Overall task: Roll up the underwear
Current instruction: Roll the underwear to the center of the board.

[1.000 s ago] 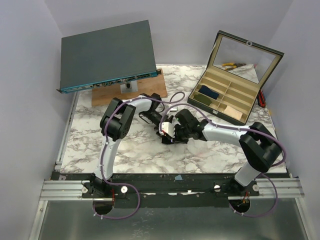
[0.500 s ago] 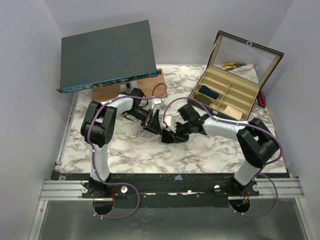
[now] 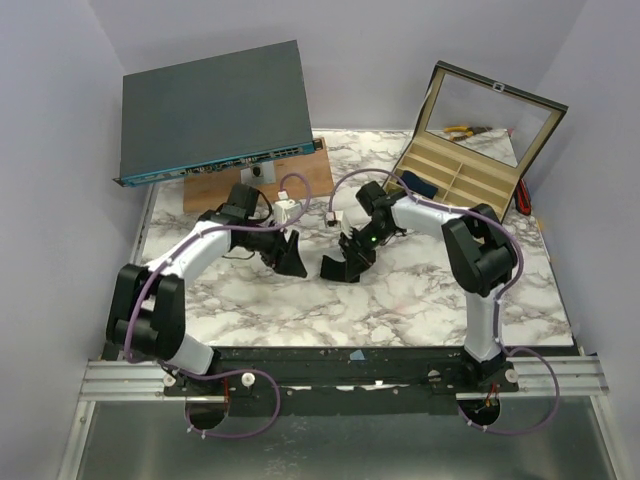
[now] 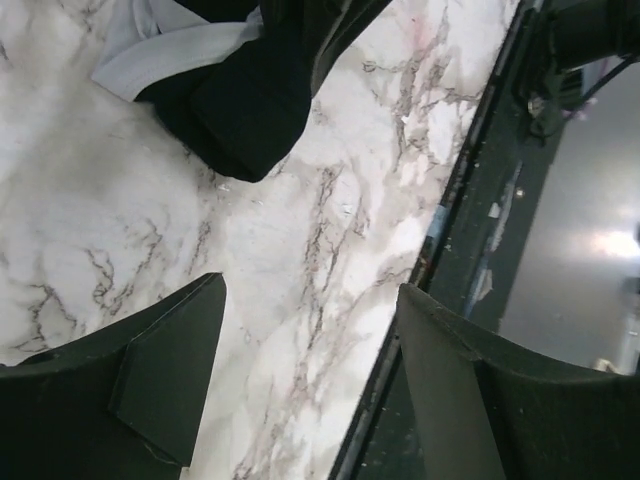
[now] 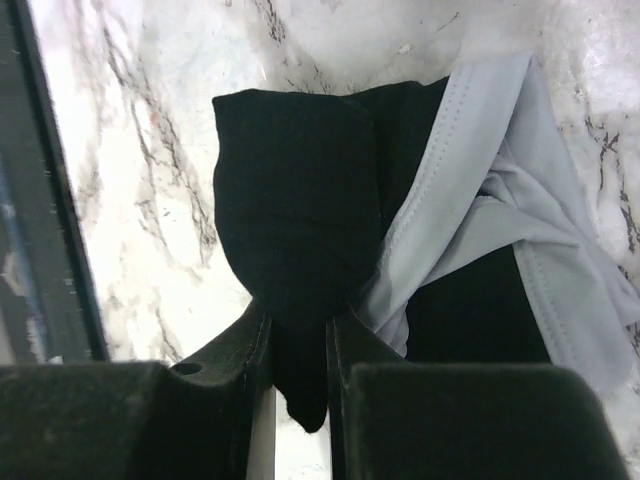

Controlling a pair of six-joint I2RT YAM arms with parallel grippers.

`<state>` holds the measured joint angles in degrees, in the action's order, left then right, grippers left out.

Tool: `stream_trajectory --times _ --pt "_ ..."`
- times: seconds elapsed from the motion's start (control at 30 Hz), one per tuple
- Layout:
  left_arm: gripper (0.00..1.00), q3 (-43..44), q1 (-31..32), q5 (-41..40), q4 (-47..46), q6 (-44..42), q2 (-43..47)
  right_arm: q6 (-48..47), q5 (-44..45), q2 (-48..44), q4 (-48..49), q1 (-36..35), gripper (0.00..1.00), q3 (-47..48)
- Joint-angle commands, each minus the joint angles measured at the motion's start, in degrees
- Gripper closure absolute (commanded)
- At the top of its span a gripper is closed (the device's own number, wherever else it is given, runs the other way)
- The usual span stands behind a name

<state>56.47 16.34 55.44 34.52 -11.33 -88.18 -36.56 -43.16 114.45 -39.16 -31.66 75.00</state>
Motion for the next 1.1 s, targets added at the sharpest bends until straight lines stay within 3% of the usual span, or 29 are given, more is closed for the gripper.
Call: stream_trajectory --times 0.0,0.1,0.23,0.63,1.07 --pt "0.28 -3.90 4.16 -8.85 -9.72 -2.54 7.78 -4.92 -4.08 9.49 -15.94 2.25 0.99 4.59" --pt "0.28 -5.41 10.13 -16.29 -12.32 -4.83 11.07 -9.31 -6.42 14.86 -24.14 3.65 0.99 8.37" --pt "0.26 -5.61 19.86 -26.19 -15.84 -8.35 11.33 -12.59 -7.38 18.41 -28.08 5.25 0.99 8.72" --pt "0.20 -2.49 34.76 -35.53 -20.96 -14.78 0.75 -18.06 -7.17 20.19 -32.46 6.96 0.99 7.31" --pt "0.24 -0.54 39.48 -39.23 -24.06 -17.40 -6.84 -19.17 -7.37 20.63 -32.03 7.73 0.99 6.15"
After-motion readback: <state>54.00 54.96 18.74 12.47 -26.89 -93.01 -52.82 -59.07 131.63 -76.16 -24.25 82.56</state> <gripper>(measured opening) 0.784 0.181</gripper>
